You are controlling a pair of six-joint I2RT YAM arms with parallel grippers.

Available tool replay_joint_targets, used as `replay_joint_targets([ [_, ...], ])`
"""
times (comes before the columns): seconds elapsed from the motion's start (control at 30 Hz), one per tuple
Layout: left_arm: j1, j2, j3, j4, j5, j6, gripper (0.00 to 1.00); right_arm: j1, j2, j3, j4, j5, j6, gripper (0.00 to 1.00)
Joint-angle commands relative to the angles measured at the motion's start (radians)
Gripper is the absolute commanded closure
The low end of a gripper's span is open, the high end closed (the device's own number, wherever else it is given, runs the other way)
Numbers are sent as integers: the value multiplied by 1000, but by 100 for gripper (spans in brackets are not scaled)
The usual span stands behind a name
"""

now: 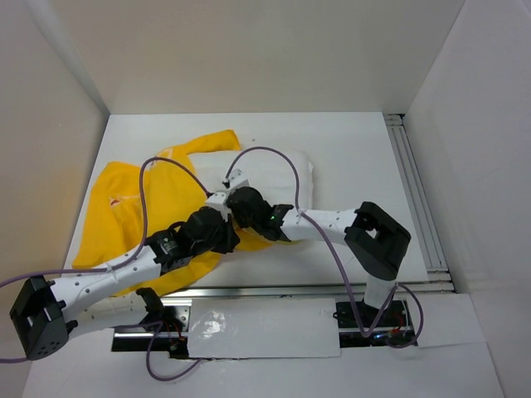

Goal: Put the pillow into the pillowcase

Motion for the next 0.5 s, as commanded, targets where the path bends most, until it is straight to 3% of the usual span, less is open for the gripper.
replay_joint_targets([
  [0.0,-42,17,114,21,143,-42,90,-5,-50,-79,-19,-70,45,62],
  [0.03,-42,31,114,7,143,-42,82,-5,-105,-111,-19,-84,45,56],
  [0.07,-42,31,132,-10,143,-42,70,-5,-133,-125,-8,-98,45,42],
  [0.13,-42,53,178,-79,119,-42,59,-5,-188,-134,-8,-98,33,33],
  [0.17,-42,53,227,-116,98,-42,55,-5,-237,-134,-19,-98,22,20],
  [0.2,-42,63,252,-151,52,-42,47,-5,-259,-134,-31,-98,-2,14],
  [0.3,-42,97,367,-297,-34,-51,32,-20,-340,-123,-66,-98,-27,10],
  [0.33,-42,112,401,-335,-104,-60,18,-37,-356,-113,-82,-98,-27,8],
  [0.4,-31,189,517,-447,-216,-78,0,-65,-396,-100,-97,-112,-27,7],
  [0.47,32,259,609,-559,-254,-101,0,-114,-415,-90,-106,-128,-18,0],
])
